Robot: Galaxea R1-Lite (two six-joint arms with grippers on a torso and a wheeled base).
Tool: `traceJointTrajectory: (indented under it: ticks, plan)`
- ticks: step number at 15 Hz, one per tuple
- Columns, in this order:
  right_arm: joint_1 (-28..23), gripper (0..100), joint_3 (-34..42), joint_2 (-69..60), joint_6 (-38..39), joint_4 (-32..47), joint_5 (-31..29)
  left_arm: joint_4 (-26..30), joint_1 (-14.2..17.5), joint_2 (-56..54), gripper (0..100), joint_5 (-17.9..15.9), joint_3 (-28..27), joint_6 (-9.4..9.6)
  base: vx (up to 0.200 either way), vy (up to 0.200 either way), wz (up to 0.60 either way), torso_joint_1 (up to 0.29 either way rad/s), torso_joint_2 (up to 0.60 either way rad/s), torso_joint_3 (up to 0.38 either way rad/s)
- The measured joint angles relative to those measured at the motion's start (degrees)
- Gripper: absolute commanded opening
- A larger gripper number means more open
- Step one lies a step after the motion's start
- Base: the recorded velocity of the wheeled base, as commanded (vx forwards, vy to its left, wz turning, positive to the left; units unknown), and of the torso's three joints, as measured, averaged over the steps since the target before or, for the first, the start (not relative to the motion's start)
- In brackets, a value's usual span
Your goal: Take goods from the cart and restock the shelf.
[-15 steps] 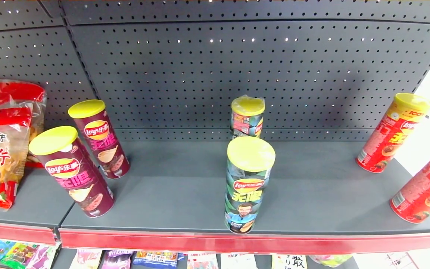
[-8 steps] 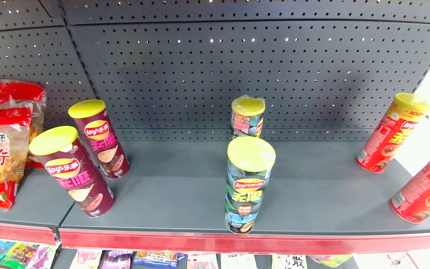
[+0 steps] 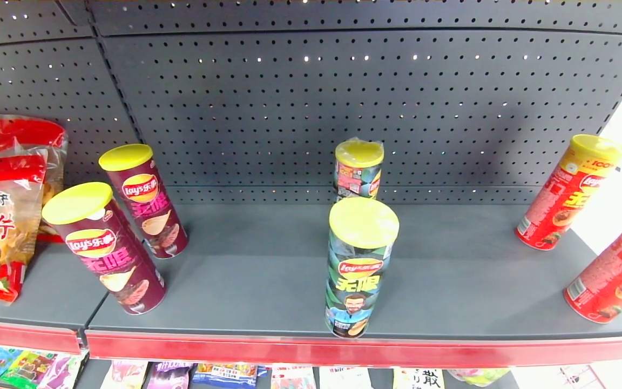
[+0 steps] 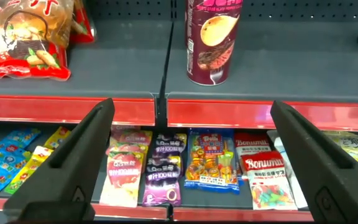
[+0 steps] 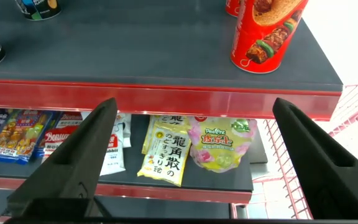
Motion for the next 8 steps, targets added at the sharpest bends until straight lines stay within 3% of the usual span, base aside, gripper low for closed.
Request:
traceJointTrajectory:
  ticks: [8]
  plan:
    - [0.0, 100, 0.0, 0.0, 0.0, 0.0, 0.0, 0.0, 0.0, 0.0, 100, 0.1, 0.0, 0.0, 0.0, 0.0, 0.0, 0.0, 0.0, 0.0]
